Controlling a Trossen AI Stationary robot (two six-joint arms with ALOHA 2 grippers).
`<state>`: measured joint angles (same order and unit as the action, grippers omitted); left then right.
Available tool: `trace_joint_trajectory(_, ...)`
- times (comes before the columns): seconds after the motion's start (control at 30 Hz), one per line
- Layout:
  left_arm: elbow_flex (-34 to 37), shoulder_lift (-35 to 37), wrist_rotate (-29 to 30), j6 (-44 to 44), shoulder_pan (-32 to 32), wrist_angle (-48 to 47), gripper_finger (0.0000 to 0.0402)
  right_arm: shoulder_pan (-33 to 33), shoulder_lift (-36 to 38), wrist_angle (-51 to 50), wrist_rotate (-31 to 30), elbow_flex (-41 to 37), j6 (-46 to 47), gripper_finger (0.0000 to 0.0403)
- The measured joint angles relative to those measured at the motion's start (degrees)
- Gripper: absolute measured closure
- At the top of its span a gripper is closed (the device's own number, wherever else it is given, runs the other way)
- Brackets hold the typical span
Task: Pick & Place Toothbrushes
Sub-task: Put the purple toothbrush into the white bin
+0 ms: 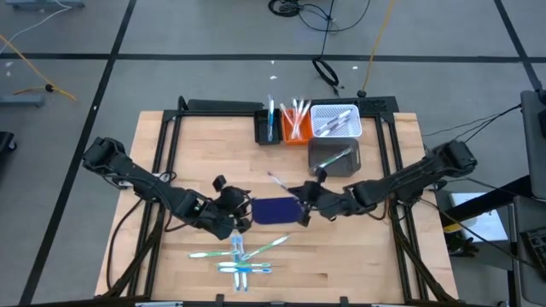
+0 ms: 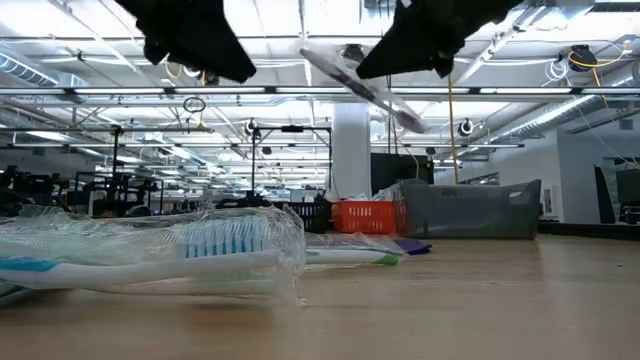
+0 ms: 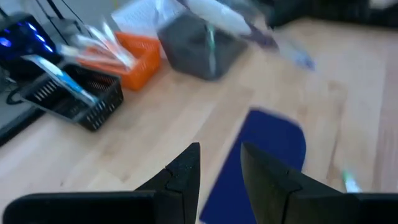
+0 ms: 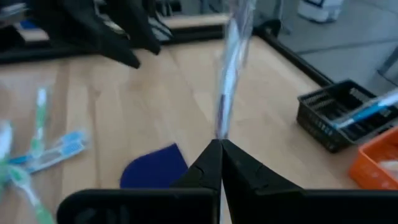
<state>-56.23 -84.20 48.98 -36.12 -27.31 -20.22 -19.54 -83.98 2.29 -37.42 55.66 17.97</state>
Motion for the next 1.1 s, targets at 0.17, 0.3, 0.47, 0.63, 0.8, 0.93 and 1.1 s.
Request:
trace_joint_trajectory(0.17, 0.0, 0.0, 5.05, 4.93, 0.93, 9.52, 0.0284, -0.63, 4.59, 14.09, 3.39, -6.88, -4.56, 0.0403)
trace_joint_trajectory(0.3, 0.0, 0.0, 5.09, 12.96, 2.94, 20.17, 0.0284, -0.63, 7.34, 22.35, 4.69, -11.02, -8.21, 0.0403)
trace_joint_trajectory(0.47, 0.0, 0.02, -2.13, 20.52, 6.53, 30.61, 0.0284, -0.8, 9.15, 26.25, 4.67, -12.62, -11.77, 0.0403)
trace_joint_trajectory(0.63, 0.0, 0.02, -14.95, 23.81, 10.18, 37.8, 0.0284, -0.82, 10.19, 26.21, 4.66, -12.66, -14.26, 0.0403)
trace_joint_trajectory(0.8, 0.0, 0.02, -21.72, 24.72, 12.38, 40.6, 0.0284, -0.82, 11.44, 26.27, 4.67, -12.66, -16.8, 0.0403)
trace_joint_trajectory(0.93, 0.0, 0.02, -24.11, 26.15, 13.16, 43.84, 0.0284, -0.71, 12.49, 27.44, 4.67, -12.66, -17.63, 0.0403)
trace_joint_trajectory(1.1, 0.0, 0.02, -25.0, 28.3, 14.23, 47.39, 0.0284, -0.71, 12.45, 27.92, 4.67, -12.66, -18.29, 0.0403)
